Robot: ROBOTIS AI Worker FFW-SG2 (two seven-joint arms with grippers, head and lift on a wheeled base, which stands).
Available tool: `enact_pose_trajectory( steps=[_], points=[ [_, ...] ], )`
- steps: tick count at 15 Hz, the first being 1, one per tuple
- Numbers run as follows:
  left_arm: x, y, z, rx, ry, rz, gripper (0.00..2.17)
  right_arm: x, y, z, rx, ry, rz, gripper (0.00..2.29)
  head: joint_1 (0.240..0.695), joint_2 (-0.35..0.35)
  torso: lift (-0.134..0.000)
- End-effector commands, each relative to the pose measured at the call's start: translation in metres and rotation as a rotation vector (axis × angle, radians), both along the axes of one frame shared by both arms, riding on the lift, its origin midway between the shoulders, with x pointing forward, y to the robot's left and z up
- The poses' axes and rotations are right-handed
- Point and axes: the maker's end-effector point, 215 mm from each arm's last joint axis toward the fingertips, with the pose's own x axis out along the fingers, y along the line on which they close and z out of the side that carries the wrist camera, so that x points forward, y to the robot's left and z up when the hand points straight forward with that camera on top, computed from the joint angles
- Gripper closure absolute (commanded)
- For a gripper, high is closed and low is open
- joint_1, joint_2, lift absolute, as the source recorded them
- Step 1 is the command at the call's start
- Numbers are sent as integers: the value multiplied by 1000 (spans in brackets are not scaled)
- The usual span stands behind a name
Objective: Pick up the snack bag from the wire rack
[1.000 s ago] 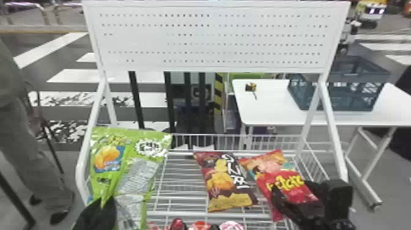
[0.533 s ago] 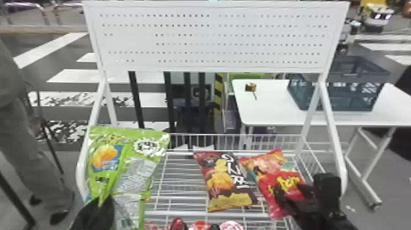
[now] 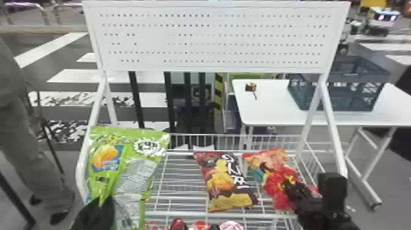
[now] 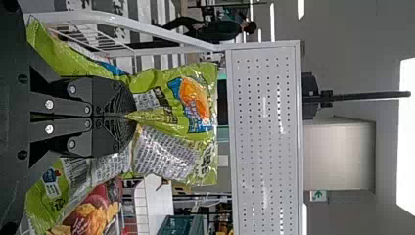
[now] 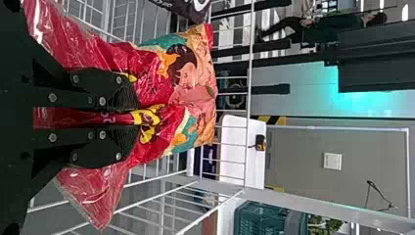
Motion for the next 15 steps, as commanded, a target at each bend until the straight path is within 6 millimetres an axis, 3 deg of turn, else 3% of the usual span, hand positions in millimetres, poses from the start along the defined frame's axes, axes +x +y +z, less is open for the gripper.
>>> enact_pose_trajectory(
  steps=[1,5,8,13,15],
  points=[
    [-1,0,0,-2,-1,1,1781,-8,2,33,9,-71,-9,2250,499,0,0],
    [-1,-2,1,-4,-1,-2,1784,-54,17,91,51,-201,4,2250,499,0,0],
    [-1,-2,2,-3,-3,-3,1784,-110,16,121,93,-282,-7,2250,499,0,0],
    [0,2,3,1,-8,6,1784,-193,1,124,40,-266,-25,2250,499,0,0],
    [0,2,3,0,-9,6,1784,-209,-2,130,29,-277,-27,2250,499,0,0]
  ],
)
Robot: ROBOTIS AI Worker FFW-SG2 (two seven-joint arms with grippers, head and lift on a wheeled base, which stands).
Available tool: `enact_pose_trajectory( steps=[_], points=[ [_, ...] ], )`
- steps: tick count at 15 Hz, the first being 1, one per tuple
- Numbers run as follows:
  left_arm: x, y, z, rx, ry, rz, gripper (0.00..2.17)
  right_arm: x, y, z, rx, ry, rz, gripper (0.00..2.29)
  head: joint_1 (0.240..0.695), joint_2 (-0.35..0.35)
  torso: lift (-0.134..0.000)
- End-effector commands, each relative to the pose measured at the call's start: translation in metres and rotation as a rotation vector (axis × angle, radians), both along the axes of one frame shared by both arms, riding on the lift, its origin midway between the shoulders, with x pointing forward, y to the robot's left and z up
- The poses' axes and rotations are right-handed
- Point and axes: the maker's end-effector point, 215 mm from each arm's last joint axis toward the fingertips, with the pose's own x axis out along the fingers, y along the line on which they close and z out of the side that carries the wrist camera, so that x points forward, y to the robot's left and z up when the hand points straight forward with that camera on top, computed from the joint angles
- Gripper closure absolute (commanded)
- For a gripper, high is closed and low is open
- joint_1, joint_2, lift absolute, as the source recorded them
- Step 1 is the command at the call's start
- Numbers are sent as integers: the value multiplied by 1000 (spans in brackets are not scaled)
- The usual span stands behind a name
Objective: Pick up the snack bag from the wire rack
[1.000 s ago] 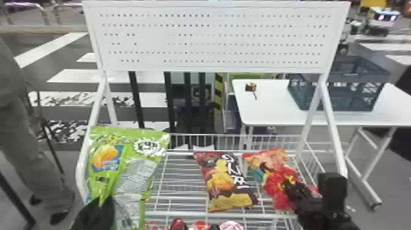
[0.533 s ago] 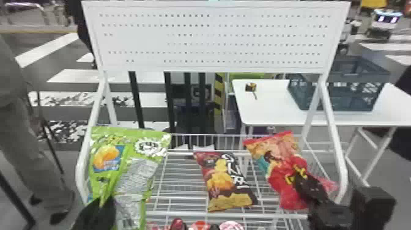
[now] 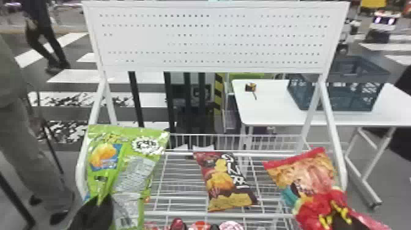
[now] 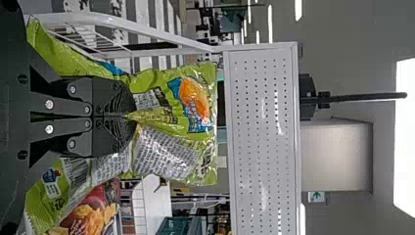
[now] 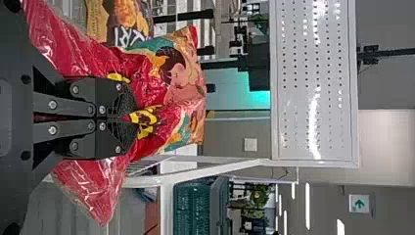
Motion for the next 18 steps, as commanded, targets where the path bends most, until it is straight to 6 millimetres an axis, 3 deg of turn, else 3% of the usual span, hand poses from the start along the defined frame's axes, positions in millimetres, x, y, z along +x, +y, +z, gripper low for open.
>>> enact_pose_trajectory(
  steps=[1,18],
  points=[
    [0,0,0,-1,0,0,1784,-16,-4,7,-10,-17,-5,2250,499,0,0],
    [-2,0,3,0,-2,-2,1784,-19,-4,19,-2,-42,-3,2250,499,0,0]
  ],
)
